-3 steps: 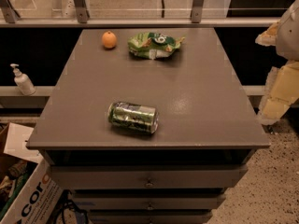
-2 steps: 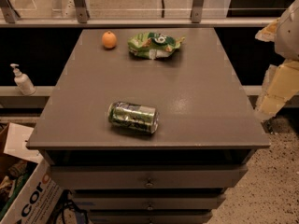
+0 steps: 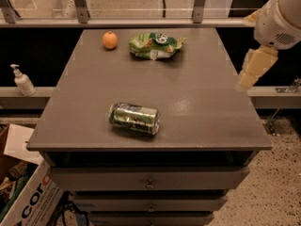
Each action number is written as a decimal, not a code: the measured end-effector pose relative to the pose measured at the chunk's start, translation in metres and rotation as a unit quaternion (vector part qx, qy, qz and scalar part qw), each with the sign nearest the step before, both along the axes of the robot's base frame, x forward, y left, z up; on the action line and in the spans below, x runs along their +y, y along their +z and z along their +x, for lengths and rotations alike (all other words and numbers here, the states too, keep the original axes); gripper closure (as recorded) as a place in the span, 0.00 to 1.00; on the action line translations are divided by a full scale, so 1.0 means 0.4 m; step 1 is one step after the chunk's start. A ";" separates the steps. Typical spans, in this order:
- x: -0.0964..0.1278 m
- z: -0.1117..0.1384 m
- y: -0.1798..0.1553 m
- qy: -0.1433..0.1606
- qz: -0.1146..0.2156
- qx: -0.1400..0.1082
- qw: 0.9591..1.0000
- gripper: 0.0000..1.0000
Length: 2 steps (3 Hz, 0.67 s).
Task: Move green rice chip bag near green can
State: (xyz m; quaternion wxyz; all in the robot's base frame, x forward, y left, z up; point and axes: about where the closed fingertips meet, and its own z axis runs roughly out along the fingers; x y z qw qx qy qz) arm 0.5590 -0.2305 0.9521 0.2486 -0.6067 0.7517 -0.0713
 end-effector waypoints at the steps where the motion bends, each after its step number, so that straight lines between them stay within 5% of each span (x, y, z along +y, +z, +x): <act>1: 0.024 0.163 -0.053 0.011 0.036 -0.021 0.999 0.00; 2: 0.063 0.289 -0.137 0.007 0.079 -0.027 0.996 0.00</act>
Offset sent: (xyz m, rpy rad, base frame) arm 0.1751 0.0402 -0.0770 0.2718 -0.1000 -0.0126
